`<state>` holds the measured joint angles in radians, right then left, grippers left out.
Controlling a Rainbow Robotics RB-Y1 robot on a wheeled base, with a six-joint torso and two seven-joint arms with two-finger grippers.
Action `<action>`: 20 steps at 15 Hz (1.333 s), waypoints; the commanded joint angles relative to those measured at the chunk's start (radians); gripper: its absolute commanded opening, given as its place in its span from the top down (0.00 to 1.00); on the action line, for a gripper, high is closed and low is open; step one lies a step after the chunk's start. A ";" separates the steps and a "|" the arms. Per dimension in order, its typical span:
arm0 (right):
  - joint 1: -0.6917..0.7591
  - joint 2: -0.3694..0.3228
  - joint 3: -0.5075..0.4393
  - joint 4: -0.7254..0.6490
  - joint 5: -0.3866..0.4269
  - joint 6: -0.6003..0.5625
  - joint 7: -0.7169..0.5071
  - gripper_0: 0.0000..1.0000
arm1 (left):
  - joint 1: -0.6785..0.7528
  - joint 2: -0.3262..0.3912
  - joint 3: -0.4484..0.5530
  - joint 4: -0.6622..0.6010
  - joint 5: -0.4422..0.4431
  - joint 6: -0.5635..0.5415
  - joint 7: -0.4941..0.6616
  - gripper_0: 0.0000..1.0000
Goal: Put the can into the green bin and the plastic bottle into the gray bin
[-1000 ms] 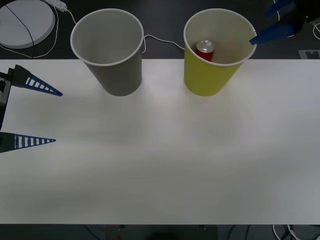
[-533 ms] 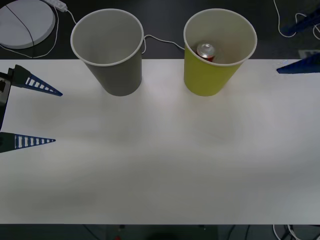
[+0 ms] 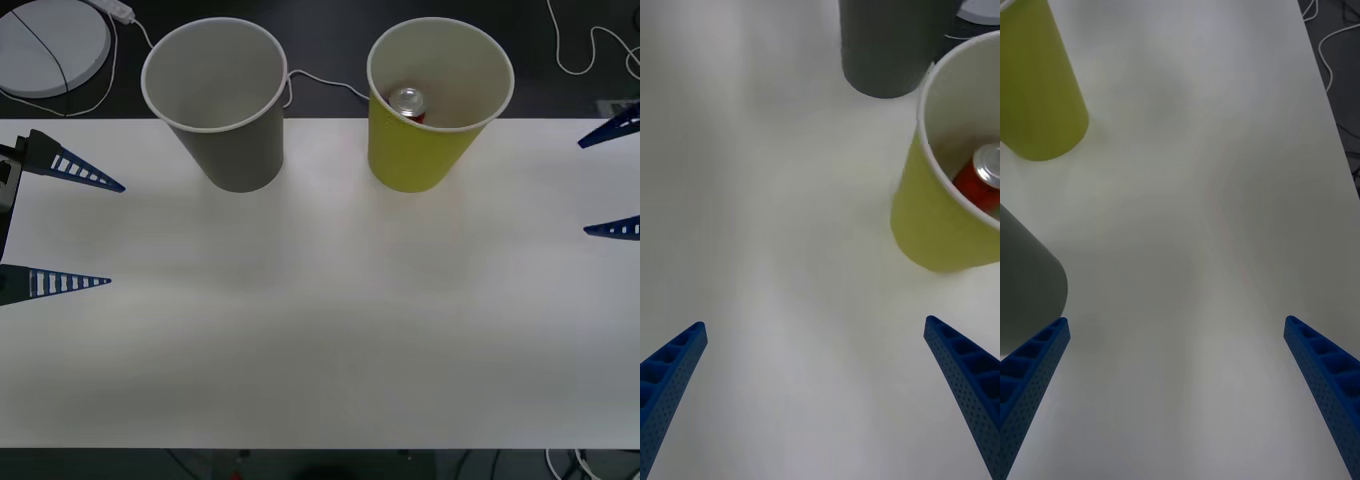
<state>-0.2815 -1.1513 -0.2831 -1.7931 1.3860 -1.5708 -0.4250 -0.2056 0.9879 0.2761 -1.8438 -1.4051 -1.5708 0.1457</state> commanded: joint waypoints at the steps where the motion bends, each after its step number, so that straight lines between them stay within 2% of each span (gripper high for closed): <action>1: 0.082 0.025 -0.039 -0.002 -0.028 0.000 0.117 0.00 | 0.000 0.000 0.000 0.000 0.000 0.000 0.000 0.00; 3: 0.134 0.059 -0.062 -0.002 -0.033 0.000 0.198 0.00 | 0.000 0.000 0.000 0.000 0.000 0.000 0.000 0.00; 8: 0.240 0.093 -0.064 0.000 -0.051 0.074 0.359 0.00 | 0.000 0.000 0.000 0.000 0.000 0.000 0.000 0.00; 14: 0.285 0.167 -0.073 0.023 -0.038 0.074 0.416 0.00 | 0.000 0.000 0.000 0.000 0.000 0.000 0.000 0.00; 20: 0.314 0.197 -0.079 0.023 -0.008 0.072 0.462 0.00 | 0.000 0.000 0.000 0.000 0.000 0.000 0.000 0.00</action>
<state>0.0288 -0.9578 -0.3620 -1.7694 1.3751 -1.4982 0.0331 -0.2056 0.9879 0.2761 -1.8438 -1.4051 -1.5708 0.1457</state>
